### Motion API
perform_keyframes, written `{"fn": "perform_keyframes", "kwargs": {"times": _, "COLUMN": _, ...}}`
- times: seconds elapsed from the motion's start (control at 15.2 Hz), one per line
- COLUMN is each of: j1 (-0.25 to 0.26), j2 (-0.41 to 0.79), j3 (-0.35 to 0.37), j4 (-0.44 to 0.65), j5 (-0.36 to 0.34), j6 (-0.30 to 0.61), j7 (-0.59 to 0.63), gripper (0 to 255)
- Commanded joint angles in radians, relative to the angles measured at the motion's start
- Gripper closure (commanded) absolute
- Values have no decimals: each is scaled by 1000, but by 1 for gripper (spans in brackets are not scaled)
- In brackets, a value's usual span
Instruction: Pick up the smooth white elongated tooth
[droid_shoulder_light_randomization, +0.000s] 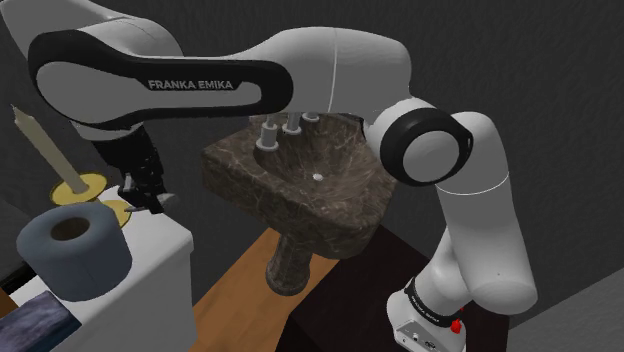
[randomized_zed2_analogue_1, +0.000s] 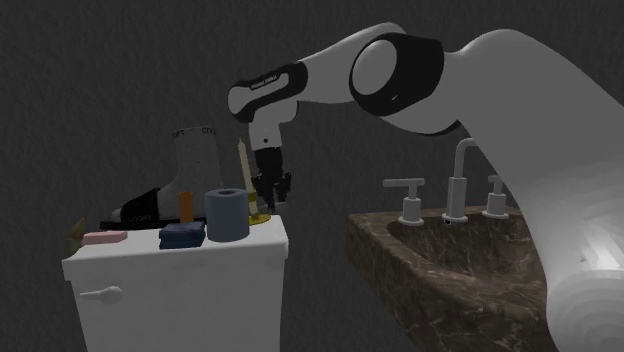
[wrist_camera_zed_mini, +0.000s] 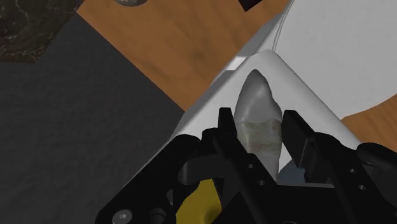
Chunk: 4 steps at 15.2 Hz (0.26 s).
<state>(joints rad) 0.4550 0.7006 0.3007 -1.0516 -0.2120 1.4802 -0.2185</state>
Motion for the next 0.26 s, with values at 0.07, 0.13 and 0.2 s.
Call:
{"fn": "perform_keyframes", "kwargs": {"times": 0.07, "j1": 8, "j2": 10, "j3": -1, "j4": 55, "j5": -1, "j6": -45, "j7": -3, "gripper": 255}}
{"fn": "perform_keyframes", "kwargs": {"times": 0.13, "j1": 9, "j2": 9, "j3": -1, "j4": 57, "j5": -1, "j6": -47, "j7": -4, "gripper": 255}}
{"fn": "perform_keyframes", "kwargs": {"times": 0.2, "j1": 9, "j2": 10, "j3": -1, "j4": 57, "j5": -1, "j6": -47, "j7": -4, "gripper": 255}}
